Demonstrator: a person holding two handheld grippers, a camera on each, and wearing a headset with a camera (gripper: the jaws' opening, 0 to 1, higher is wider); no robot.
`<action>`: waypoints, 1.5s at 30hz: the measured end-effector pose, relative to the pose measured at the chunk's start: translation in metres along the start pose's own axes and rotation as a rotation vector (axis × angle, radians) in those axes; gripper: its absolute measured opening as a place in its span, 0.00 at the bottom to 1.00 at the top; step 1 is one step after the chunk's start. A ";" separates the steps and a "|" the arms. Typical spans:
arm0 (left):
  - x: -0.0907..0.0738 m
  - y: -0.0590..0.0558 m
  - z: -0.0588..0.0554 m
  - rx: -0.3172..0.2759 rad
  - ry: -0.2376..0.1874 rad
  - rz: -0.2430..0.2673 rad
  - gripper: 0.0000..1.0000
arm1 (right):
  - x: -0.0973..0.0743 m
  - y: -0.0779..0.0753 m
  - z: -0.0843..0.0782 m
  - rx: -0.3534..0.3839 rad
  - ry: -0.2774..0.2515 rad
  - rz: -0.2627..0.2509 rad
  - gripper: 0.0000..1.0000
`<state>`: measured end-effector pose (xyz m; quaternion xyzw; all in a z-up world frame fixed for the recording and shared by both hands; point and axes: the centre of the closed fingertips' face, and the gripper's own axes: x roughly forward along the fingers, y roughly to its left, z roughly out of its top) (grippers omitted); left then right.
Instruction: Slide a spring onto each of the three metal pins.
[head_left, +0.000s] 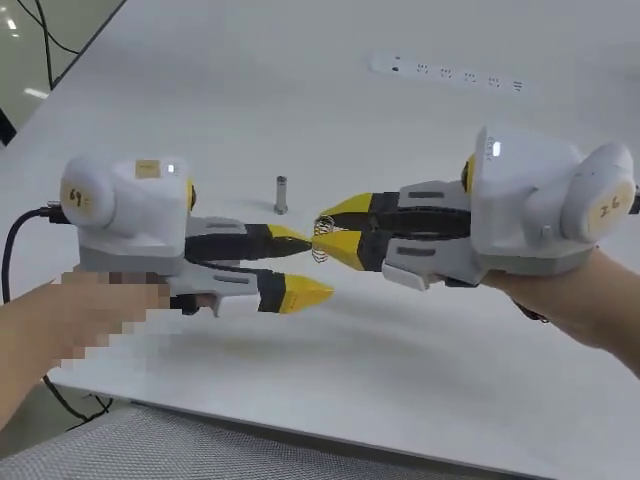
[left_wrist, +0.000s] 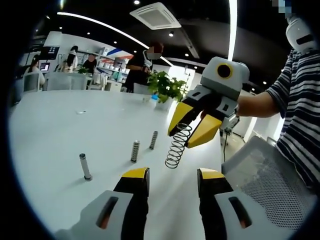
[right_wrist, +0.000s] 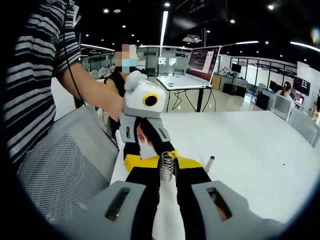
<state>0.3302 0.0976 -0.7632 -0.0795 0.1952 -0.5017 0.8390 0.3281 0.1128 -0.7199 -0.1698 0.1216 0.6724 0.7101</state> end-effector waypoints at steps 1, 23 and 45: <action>-0.001 0.002 0.001 0.002 -0.002 0.010 0.41 | 0.000 0.000 -0.001 -0.003 0.003 -0.002 0.12; -0.027 0.033 0.016 0.070 -0.064 0.205 0.97 | -0.004 -0.009 -0.012 0.003 0.030 -0.040 0.12; -0.075 0.042 -0.001 0.078 -0.009 0.251 0.97 | 0.019 -0.043 -0.029 0.007 0.064 -0.111 0.13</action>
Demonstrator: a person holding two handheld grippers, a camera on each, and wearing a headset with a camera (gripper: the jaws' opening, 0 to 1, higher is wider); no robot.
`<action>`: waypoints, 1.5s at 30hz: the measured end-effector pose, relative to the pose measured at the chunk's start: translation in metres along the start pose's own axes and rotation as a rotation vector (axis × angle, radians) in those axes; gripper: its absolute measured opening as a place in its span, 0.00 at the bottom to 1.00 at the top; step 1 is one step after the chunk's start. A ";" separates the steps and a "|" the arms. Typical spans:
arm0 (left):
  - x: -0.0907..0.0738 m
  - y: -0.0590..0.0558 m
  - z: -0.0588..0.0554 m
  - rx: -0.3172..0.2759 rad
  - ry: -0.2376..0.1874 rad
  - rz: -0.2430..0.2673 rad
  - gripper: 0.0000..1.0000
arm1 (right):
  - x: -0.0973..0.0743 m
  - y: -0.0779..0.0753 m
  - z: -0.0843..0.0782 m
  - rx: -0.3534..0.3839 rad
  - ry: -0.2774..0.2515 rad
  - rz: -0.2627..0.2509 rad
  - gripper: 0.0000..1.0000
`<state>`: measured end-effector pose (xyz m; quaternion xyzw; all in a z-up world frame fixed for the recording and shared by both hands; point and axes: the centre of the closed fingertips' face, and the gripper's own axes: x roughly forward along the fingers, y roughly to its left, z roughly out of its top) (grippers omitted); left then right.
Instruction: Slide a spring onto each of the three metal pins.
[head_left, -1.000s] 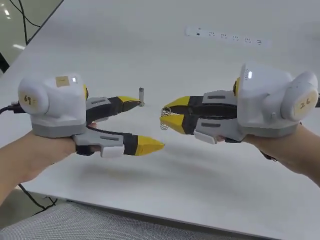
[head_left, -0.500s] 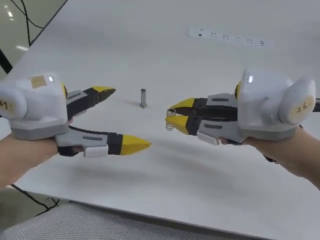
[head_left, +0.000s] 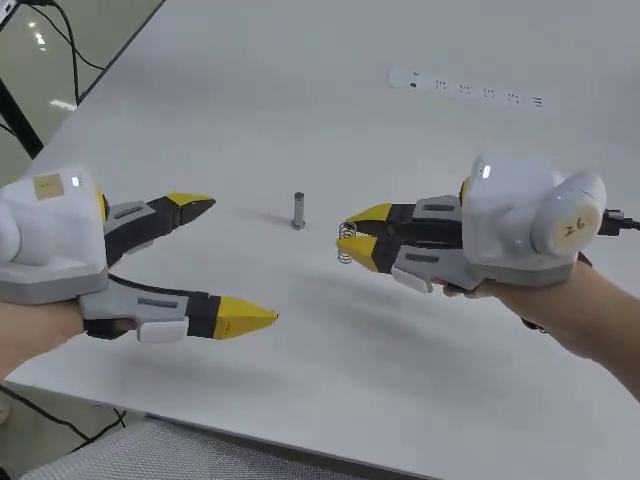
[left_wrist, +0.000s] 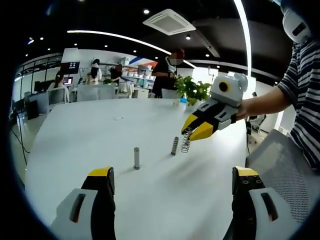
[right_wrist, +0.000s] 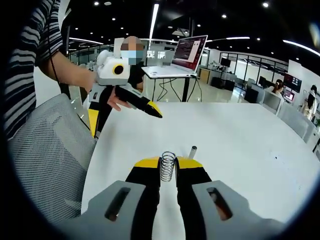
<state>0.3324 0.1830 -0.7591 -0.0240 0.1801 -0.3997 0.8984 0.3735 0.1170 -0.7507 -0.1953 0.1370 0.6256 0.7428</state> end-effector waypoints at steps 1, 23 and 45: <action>-0.001 0.000 -0.001 0.002 0.003 0.002 0.97 | 0.004 -0.003 0.000 -0.001 0.000 -0.006 0.13; -0.011 0.011 -0.017 -0.019 0.012 0.054 0.97 | 0.041 -0.056 0.033 0.144 -0.081 -0.123 0.13; -0.021 0.014 -0.022 -0.018 0.022 0.076 0.96 | 0.067 -0.057 0.023 0.175 -0.038 -0.133 0.13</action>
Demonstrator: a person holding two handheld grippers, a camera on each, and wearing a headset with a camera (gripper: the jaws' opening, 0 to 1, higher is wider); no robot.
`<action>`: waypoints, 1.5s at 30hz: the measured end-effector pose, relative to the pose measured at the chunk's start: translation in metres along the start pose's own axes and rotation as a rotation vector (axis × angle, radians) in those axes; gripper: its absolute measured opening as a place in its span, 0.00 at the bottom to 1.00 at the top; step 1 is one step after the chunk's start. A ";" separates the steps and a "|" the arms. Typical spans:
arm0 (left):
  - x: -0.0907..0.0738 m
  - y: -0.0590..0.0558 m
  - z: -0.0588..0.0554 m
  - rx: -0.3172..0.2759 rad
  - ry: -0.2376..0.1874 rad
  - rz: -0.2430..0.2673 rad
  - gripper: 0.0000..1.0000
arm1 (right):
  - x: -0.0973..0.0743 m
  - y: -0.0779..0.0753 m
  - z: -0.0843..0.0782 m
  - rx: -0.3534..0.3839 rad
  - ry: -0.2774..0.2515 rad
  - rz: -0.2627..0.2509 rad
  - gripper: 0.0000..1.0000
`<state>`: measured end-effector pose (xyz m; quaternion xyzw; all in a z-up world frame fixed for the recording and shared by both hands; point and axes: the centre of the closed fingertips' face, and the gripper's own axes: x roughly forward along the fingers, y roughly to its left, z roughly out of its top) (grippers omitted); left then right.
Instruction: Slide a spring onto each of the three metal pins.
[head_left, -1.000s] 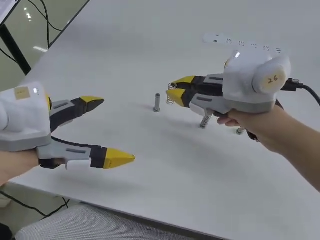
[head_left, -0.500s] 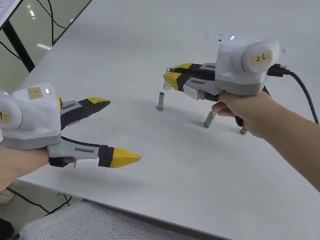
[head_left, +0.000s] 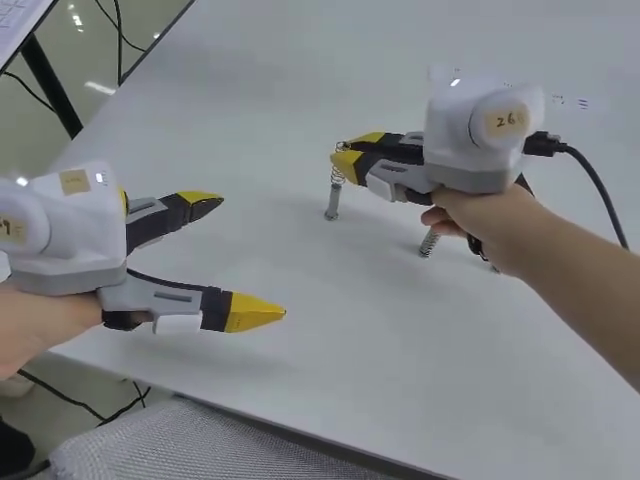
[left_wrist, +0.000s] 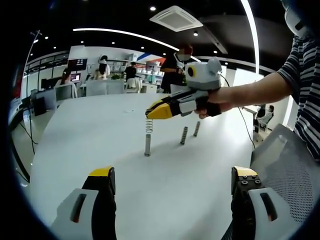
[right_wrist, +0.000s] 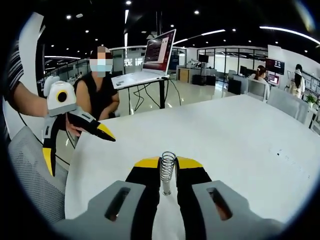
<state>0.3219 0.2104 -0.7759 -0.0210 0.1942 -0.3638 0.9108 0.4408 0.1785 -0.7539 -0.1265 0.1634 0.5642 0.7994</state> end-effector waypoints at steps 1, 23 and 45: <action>0.000 0.000 0.000 0.000 0.001 0.001 0.96 | 0.000 0.000 -0.001 0.002 -0.002 -0.001 0.13; -0.002 0.004 0.001 -0.003 0.005 0.016 0.95 | 0.010 0.004 -0.030 -0.028 0.070 -0.002 0.13; -0.001 0.002 -0.003 -0.009 0.008 0.017 0.94 | 0.024 0.008 -0.063 -0.032 0.183 -0.021 0.13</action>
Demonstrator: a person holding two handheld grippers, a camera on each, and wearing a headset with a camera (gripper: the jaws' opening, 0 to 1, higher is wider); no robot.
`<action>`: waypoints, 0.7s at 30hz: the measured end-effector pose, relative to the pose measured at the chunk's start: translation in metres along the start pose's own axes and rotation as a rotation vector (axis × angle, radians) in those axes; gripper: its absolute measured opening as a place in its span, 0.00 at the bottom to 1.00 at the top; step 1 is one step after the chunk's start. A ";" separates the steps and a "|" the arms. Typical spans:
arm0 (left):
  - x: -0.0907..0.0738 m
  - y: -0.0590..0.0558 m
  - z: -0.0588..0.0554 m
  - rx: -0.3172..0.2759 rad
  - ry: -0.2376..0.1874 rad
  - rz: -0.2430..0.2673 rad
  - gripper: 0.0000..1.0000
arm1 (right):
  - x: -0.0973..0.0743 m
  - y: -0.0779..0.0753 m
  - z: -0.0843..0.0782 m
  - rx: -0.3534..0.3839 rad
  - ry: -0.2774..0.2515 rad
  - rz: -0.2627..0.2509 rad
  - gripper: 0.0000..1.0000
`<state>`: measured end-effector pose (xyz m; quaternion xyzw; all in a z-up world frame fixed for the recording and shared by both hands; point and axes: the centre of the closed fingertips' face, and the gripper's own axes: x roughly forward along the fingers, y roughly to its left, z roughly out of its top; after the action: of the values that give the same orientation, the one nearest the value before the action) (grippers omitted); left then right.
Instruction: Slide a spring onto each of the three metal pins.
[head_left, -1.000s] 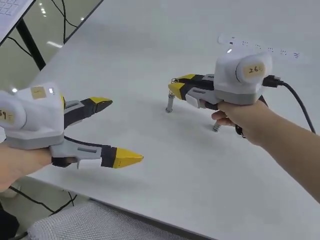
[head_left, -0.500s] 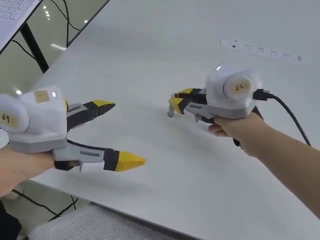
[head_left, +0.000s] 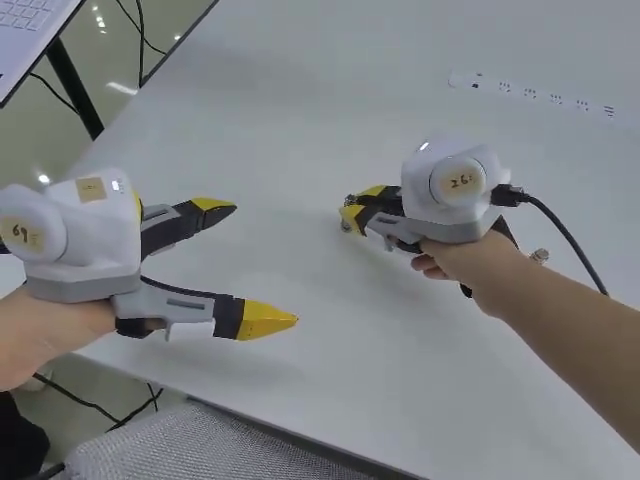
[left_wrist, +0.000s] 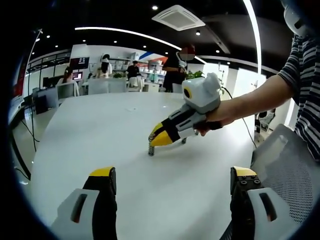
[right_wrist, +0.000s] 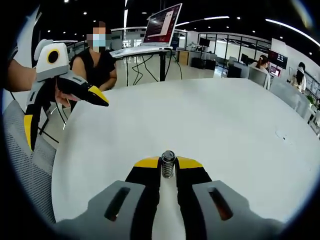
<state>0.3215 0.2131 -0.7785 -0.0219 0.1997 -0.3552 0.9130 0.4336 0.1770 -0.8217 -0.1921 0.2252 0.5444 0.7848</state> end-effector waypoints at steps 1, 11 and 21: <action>0.000 0.000 0.000 0.001 0.000 -0.001 0.94 | 0.001 0.000 -0.003 0.003 0.017 0.003 0.13; 0.003 -0.001 0.002 0.006 0.004 -0.012 0.94 | 0.000 0.005 -0.005 0.010 0.023 0.010 0.20; 0.006 -0.005 0.006 0.015 0.000 -0.023 0.94 | -0.006 0.003 0.006 0.044 -0.002 0.001 0.28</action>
<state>0.3247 0.2049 -0.7740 -0.0175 0.1968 -0.3670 0.9090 0.4297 0.1768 -0.8140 -0.1743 0.2363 0.5399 0.7889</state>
